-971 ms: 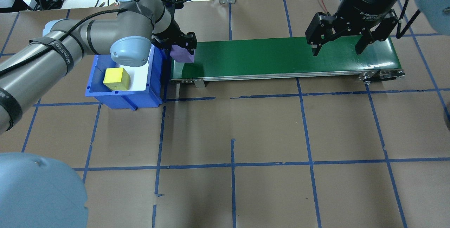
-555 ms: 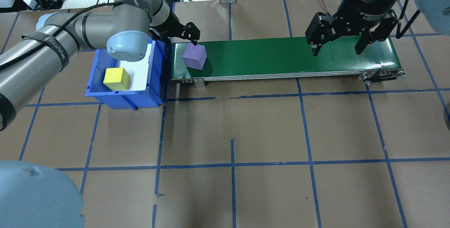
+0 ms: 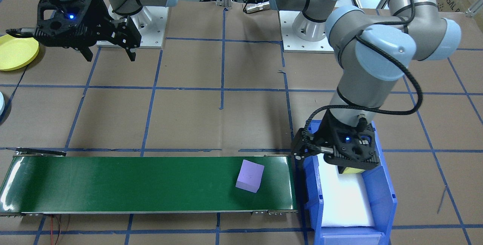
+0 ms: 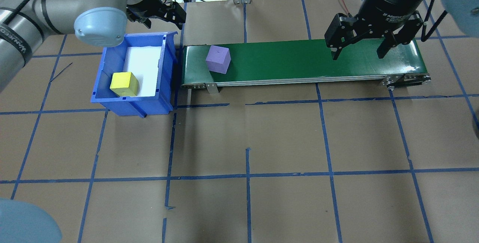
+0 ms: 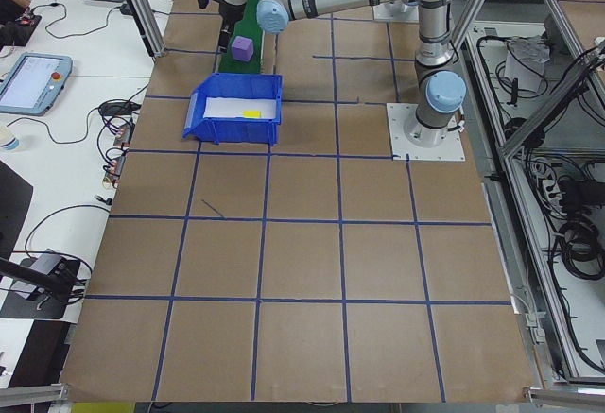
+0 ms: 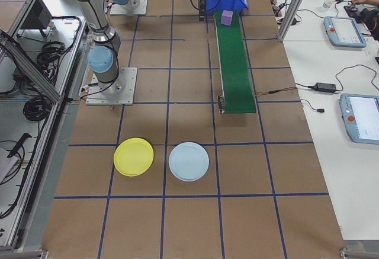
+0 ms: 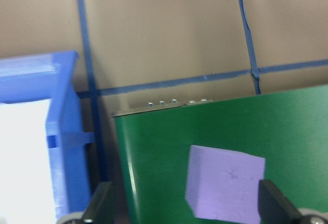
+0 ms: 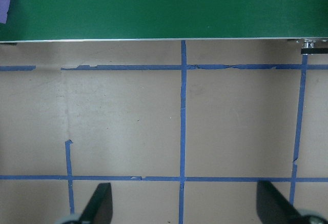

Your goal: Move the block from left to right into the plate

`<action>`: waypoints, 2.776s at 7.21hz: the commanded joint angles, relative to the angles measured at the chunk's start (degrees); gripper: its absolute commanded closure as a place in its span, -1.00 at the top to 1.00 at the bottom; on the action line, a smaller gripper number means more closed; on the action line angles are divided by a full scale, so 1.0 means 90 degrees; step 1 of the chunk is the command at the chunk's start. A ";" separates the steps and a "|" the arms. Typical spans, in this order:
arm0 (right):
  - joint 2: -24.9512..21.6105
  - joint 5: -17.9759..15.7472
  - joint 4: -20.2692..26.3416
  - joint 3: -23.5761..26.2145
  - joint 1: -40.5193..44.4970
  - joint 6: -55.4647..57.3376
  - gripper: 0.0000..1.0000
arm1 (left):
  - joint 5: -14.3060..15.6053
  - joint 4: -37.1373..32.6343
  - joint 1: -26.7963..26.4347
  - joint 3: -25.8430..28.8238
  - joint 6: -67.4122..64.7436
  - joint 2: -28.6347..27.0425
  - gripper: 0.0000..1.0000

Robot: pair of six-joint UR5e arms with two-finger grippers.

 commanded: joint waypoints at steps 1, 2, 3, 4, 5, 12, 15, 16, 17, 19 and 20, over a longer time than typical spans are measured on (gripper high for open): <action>0.0002 -0.0001 0.0002 -0.0020 -0.0017 0.0005 1.00 | 0.0308 -0.0245 0.0793 -0.0141 0.1985 0.0247 1.00; 0.0002 -0.0001 0.0002 -0.0021 -0.0008 -0.0005 1.00 | 0.0320 -0.0236 0.0962 -0.0200 0.2991 0.0267 1.00; 0.0002 -0.0001 0.0002 -0.0011 -0.0017 -0.0005 1.00 | 0.0359 -0.0226 0.0983 -0.0297 0.4065 0.0277 1.00; 0.0002 -0.0001 0.0002 -0.0011 -0.0017 -0.0005 1.00 | 0.0630 -0.0226 0.0973 -0.0492 0.4830 0.0297 1.00; 0.0002 -0.0001 0.0002 -0.0011 -0.0017 0.0005 1.00 | 0.0952 -0.0468 0.0896 -0.0677 0.4847 0.0355 1.00; 0.0002 -0.0001 0.0002 -0.0001 -0.0017 -0.0005 1.00 | 0.0301 -0.0558 0.0874 -0.0689 0.8245 0.0113 0.99; 0.0002 -0.0010 0.0002 -0.0011 -0.0017 0.0005 1.00 | 0.0193 -0.0626 0.1198 -0.0709 0.8382 -0.0084 0.96; 0.0002 -0.0001 0.0002 -0.0011 -0.0017 -0.0005 1.00 | 0.0222 -0.0626 0.1198 -0.0767 0.8363 -0.0123 0.99; 0.0002 -0.0001 0.0002 -0.0001 -0.0017 0.0005 1.00 | 0.0242 -0.0626 0.1198 -0.0777 0.8343 -0.0239 1.00; 0.0002 -0.0001 0.0002 -0.0001 -0.0008 0.0005 1.00 | 0.0252 -0.0626 0.1198 -0.0845 0.8343 -0.0347 1.00; 0.0002 -0.0010 0.0002 -0.0011 -0.0017 0.0005 1.00 | 0.0252 -0.0626 0.1198 -0.0855 0.8362 -0.0357 1.00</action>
